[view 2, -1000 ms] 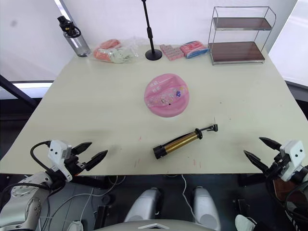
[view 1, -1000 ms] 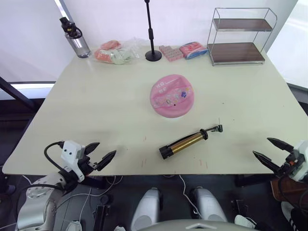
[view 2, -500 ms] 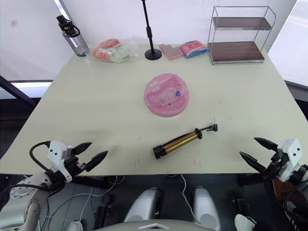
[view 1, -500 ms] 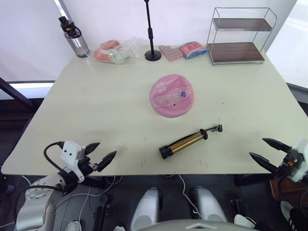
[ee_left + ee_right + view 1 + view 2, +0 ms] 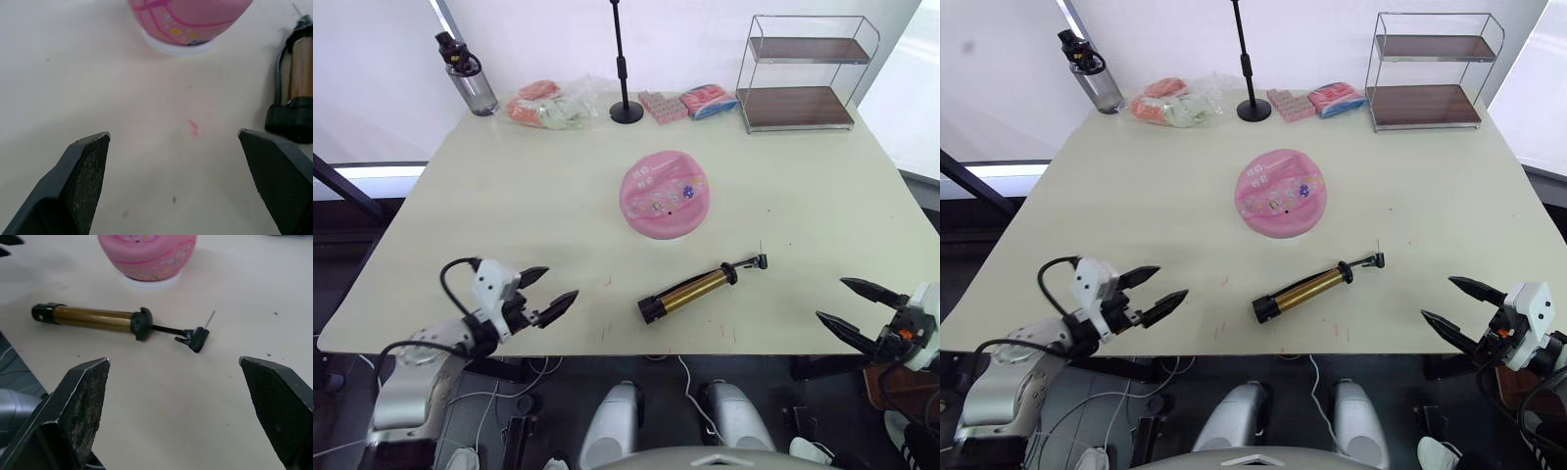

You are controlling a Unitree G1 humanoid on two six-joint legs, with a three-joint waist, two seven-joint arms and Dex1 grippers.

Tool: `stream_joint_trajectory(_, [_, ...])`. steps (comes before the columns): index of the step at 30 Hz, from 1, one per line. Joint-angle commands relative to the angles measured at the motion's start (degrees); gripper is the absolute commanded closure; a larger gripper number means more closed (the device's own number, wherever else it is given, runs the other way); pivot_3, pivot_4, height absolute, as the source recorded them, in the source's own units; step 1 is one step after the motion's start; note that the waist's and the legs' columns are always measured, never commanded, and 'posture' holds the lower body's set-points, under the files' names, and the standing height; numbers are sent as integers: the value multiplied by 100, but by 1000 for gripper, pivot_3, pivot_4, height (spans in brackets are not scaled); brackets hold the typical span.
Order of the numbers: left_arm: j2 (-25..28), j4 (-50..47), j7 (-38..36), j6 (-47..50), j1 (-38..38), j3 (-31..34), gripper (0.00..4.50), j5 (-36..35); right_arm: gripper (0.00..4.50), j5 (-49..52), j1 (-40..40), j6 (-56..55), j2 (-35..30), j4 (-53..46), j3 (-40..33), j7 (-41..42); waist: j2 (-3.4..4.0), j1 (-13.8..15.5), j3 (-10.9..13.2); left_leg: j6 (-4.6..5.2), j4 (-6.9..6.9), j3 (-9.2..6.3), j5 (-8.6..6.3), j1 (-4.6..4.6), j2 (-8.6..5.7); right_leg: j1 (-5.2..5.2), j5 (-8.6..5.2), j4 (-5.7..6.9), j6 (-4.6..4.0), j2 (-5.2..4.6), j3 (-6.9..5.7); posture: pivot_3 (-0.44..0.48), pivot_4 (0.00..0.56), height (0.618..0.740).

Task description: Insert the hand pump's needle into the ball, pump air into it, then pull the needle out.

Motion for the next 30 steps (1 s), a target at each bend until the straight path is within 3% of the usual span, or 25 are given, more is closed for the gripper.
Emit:
stream_joint_trajectory(1, [69,-208,-121,278,-637,-545,0,145,63,248,86,54,-97,-496,-171,55,0,1,0,0,0,-1,0,0,-1,0,0,0,0,1,-1,0,150,731])
stream_joint_trajectory(7, [-136,132,-331,594,-1749,-1392,0,373,63,364,225,193,-114,-962,-224,-27,-4,4,2,0,0,1,0,2,-7,1,1,2,1,7,0,0,150,731])
stream_joint_trajectory(12, [-440,567,-498,649,-2453,-1930,1150,603,0,437,255,289,-109,-1172,-241,-73,-6,-16,3,0,6,0,1,2,-14,6,3,3,3,9,-1,0,150,731])
stream_joint_trajectory(13, [-512,662,-531,632,-2588,-2068,1825,685,0,451,251,309,-112,-1206,-245,-91,-7,-22,4,0,6,2,1,4,-13,6,4,3,7,9,1,0,150,731])
stream_joint_trajectory(30, [-1752,2280,-303,537,-3881,-3120,1825,1835,0,182,387,245,-83,-1234,-212,-262,-11,-17,6,0,11,-1,1,-3,-18,5,16,4,27,13,0,0,150,731])
